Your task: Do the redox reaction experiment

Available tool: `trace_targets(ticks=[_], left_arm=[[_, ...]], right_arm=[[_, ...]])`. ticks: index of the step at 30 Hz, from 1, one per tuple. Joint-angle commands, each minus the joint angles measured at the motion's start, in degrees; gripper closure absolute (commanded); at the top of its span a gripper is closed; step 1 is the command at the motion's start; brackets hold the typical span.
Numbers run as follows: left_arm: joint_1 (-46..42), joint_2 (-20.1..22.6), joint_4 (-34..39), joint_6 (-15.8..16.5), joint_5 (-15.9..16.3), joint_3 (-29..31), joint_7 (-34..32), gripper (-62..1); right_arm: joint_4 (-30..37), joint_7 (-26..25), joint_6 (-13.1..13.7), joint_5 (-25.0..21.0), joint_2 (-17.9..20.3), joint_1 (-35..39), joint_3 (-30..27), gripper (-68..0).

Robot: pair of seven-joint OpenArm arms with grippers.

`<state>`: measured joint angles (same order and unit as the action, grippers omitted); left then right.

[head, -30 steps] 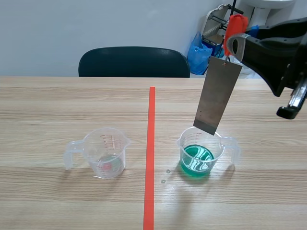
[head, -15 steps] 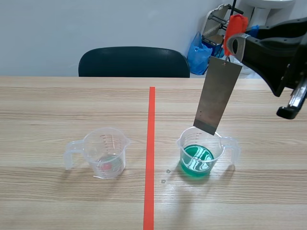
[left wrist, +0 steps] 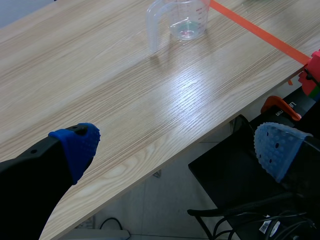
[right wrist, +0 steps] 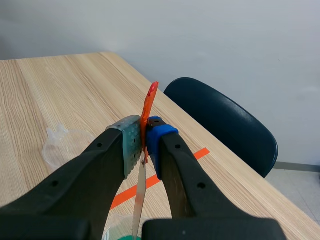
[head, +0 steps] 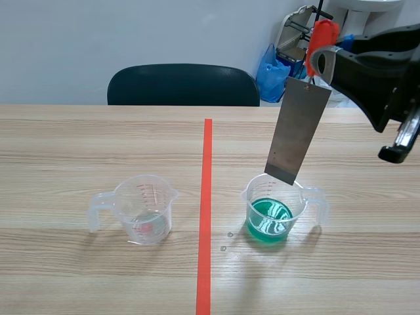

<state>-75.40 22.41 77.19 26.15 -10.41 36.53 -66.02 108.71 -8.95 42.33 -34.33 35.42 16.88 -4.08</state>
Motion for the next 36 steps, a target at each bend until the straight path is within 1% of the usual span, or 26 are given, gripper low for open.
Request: trace_targets(ticks=[1,26,31,36], left_arm=[[-0.04,0.17,0.39,0.13,0.94,0.28,-0.61,-62.3],[-0.04,0.17,0.39,0.13,0.96,0.28,-0.61,-62.3],[-0.04,0.17,0.39,0.13,0.96,0.28,-0.63,-62.3],[-0.04,0.17,0.39,0.13,0.96,0.28,-0.61,-62.3]], right_arm=[[0.85,-1.25,0.39,-0.85,0.42,-0.37,-0.83,-2.0],[0.85,-1.22,0.39,-0.85,0.42,-0.76,-0.57,-2.0],[0.83,1.81,0.39,-0.83,0.42,-4.00,2.69,-2.0],[0.79,2.25,0.39,-0.85,-0.11,-7.91,7.34,-2.0]])
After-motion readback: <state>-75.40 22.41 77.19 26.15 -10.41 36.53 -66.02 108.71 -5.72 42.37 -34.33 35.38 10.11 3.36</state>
